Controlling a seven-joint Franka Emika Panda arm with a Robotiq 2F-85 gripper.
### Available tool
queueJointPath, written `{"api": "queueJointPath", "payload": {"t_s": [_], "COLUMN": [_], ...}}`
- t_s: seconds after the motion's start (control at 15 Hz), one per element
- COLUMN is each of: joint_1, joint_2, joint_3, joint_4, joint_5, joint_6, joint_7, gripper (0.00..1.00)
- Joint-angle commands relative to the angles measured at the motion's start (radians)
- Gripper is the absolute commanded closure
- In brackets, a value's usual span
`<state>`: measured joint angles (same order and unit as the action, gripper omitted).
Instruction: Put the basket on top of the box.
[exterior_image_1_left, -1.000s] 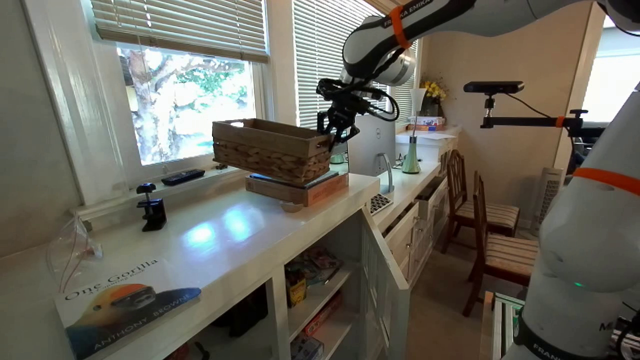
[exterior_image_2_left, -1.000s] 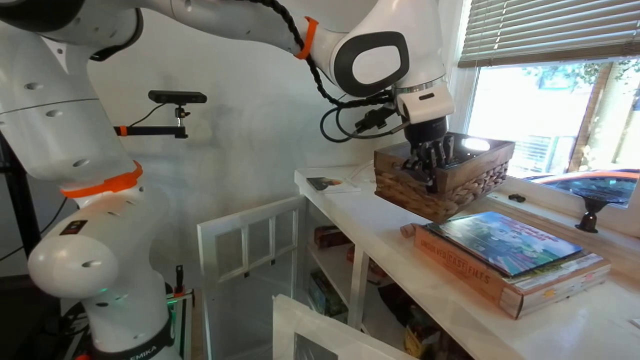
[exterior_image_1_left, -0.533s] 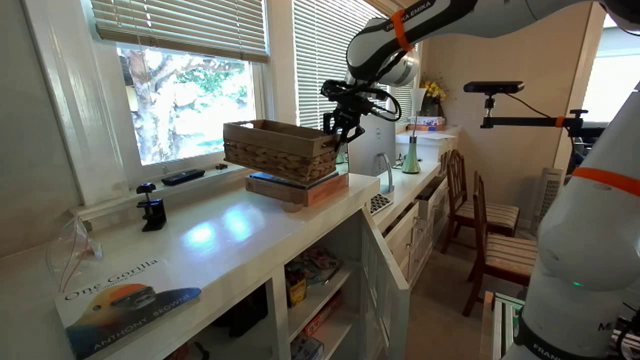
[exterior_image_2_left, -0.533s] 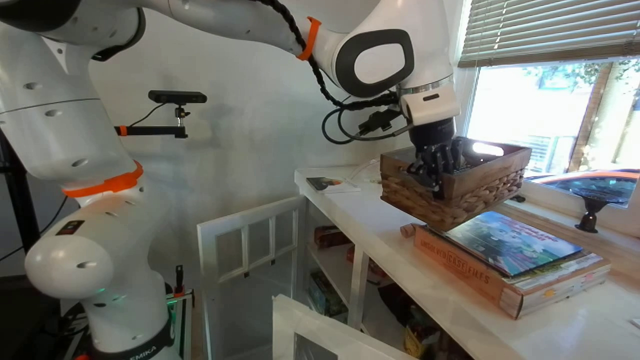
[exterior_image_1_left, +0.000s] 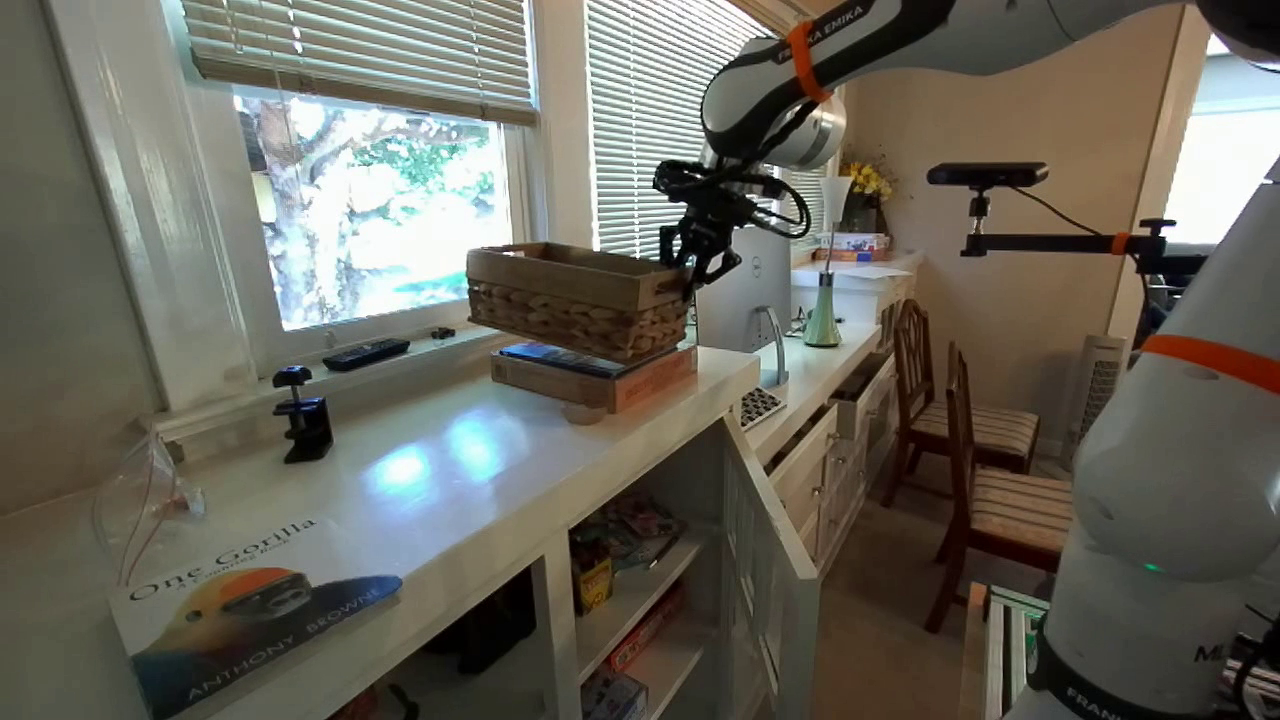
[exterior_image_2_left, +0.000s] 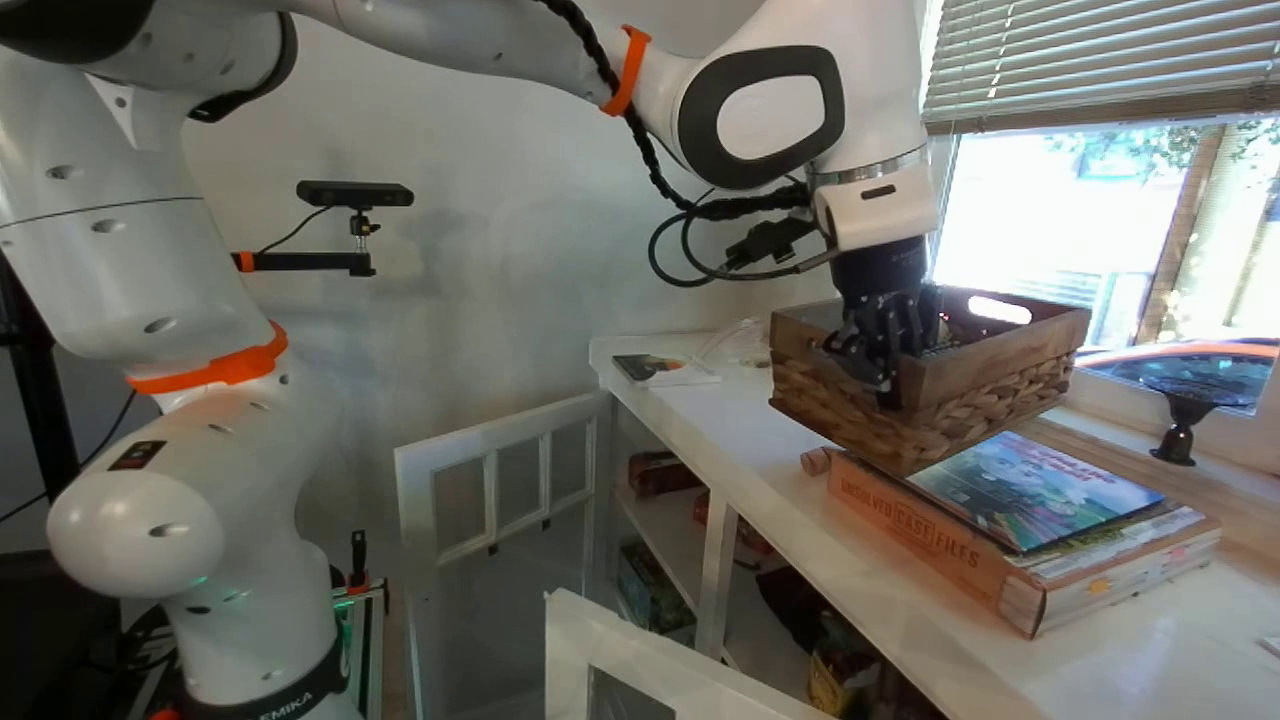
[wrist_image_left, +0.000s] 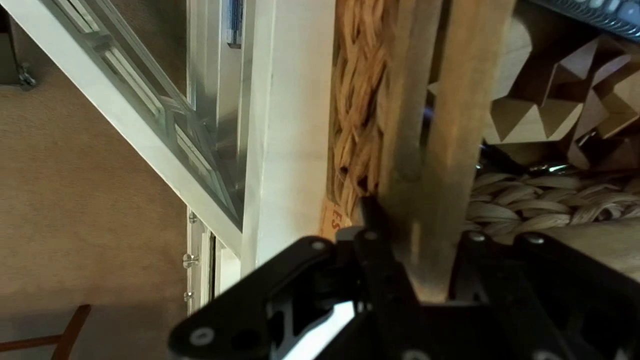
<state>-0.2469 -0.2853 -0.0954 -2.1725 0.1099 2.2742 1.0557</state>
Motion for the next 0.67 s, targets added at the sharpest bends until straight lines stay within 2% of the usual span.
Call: {"api": "queueJointPath", "payload": {"t_s": [0.0, 0.27, 0.6], "joint_1": [-0.004, -0.015, -0.022], "joint_2": [0.006, 0.019, 0.044], "joint_3": [-0.014, -0.023, -0.035], "joint_4": [0.055, 0.077, 0.093], "joint_5": [-0.005, -0.041, -0.072], "joint_6": [-0.037, -0.067, -0.051], "joint_7": [0.018, 0.027, 0.021], "gripper": [0.96, 0.96, 0.96]}}
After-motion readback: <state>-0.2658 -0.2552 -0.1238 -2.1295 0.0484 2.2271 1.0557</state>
